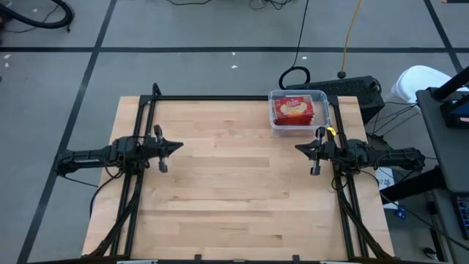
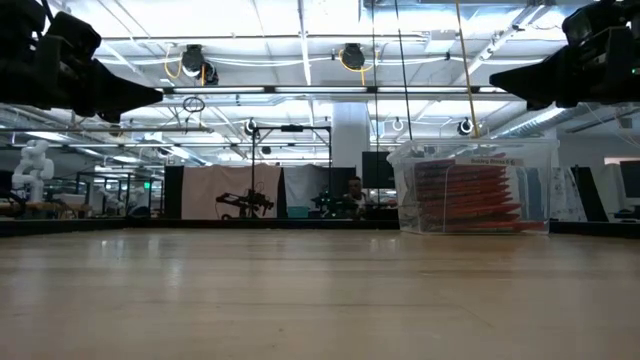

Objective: Sort popcorn bags into baskets
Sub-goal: Return to Home Position

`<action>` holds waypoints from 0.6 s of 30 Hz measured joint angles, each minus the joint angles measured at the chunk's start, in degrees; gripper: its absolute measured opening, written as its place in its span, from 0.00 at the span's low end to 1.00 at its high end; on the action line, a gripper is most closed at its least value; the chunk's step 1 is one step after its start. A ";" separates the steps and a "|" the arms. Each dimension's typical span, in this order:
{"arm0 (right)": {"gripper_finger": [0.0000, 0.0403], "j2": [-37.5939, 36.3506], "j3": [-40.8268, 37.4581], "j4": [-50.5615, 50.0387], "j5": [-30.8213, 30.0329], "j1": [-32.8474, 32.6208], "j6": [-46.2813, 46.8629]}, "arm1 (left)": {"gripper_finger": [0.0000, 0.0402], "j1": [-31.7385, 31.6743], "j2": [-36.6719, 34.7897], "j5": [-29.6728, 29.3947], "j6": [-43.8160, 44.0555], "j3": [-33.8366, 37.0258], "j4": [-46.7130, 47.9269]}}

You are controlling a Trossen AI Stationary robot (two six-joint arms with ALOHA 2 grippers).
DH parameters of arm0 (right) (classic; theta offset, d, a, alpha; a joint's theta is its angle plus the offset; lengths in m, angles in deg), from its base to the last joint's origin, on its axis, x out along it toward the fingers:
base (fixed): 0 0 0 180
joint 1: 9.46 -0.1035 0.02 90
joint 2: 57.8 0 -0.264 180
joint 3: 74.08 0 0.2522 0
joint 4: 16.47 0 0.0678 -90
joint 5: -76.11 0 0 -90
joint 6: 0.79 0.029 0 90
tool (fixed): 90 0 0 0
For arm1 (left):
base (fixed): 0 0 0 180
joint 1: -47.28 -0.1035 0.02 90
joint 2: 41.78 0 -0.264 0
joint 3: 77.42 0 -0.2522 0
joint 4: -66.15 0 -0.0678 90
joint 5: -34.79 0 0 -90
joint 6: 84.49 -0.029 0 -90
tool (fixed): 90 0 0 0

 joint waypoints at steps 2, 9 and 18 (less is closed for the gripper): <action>0.00 0.00 0.00 -0.07 0.00 0.00 0.41 | 0.00 0.01 0.00 0.78 0.00 0.00 0.05; 0.00 0.04 0.00 -0.24 0.02 0.00 0.19 | 0.00 0.22 0.00 5.01 0.97 1.06 -2.00; 0.00 0.07 0.00 -0.44 0.04 0.00 0.17 | 0.00 2.59 0.04 3.58 0.36 1.33 -2.80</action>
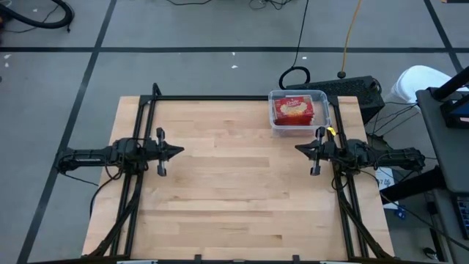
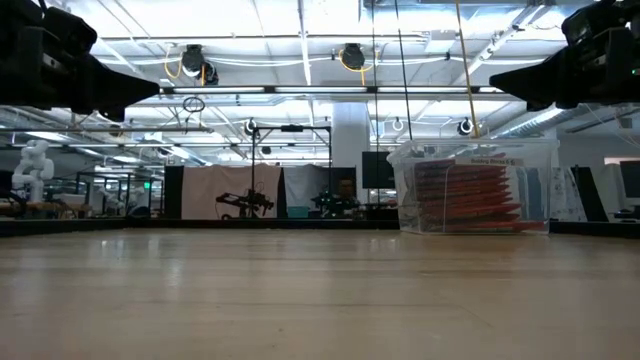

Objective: Sort popcorn bags into baskets
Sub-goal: Return to Home Position

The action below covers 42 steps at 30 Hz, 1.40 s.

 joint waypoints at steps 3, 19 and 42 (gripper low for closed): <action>0.00 0.00 0.00 0.00 0.00 0.00 0.00 | 0.00 0.15 0.00 0.01 0.32 0.00 0.02; 0.00 0.00 0.00 0.00 0.02 0.00 0.00 | 0.09 0.15 0.02 -0.40 0.75 0.11 -2.12; 0.00 0.00 0.00 0.00 0.02 0.01 -0.02 | 0.09 0.15 0.02 -0.16 0.71 0.11 -2.40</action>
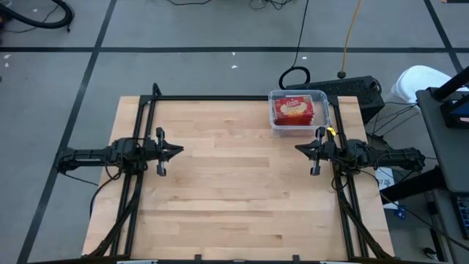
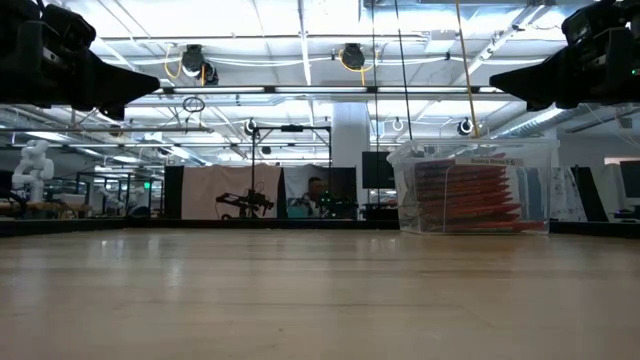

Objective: Sort popcorn bags into baskets
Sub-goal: Return to Home Position

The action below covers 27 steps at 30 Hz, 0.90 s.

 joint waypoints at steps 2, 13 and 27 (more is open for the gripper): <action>0.00 0.00 0.00 0.00 0.00 -0.01 0.01 | 0.09 0.00 0.00 0.02 0.00 0.00 -0.02; 0.00 0.00 0.00 0.00 0.00 0.01 0.00 | 0.09 0.00 0.00 0.04 0.00 -0.02 -0.04; 0.00 0.00 0.00 -1.40 4.51 0.01 3.36 | 0.09 0.00 -0.02 0.07 -0.02 -0.04 -0.05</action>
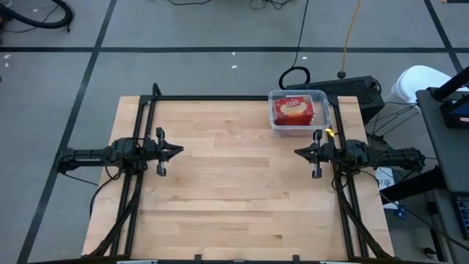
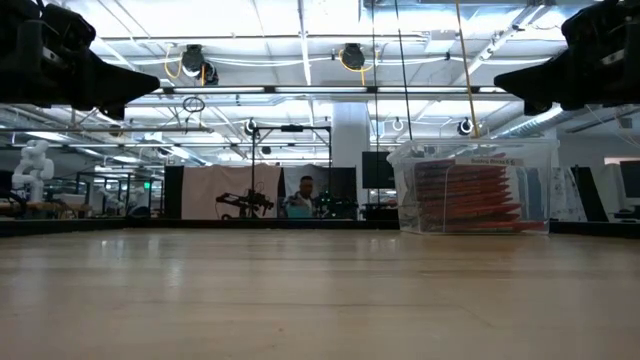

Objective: Sort popcorn bags into baskets
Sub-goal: Return to Home Position

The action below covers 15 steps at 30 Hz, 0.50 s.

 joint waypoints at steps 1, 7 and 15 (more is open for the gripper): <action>0.00 0.00 0.00 -0.30 1.15 0.00 0.05 | 0.09 0.00 0.02 0.00 0.00 0.00 0.00; 0.00 0.00 0.00 -1.52 9.22 0.00 0.27 | 0.09 0.00 0.02 0.00 0.00 -0.02 -0.02; 0.00 0.00 0.01 -2.55 10.19 0.00 0.46 | 0.09 0.00 0.02 0.00 0.00 -0.02 0.00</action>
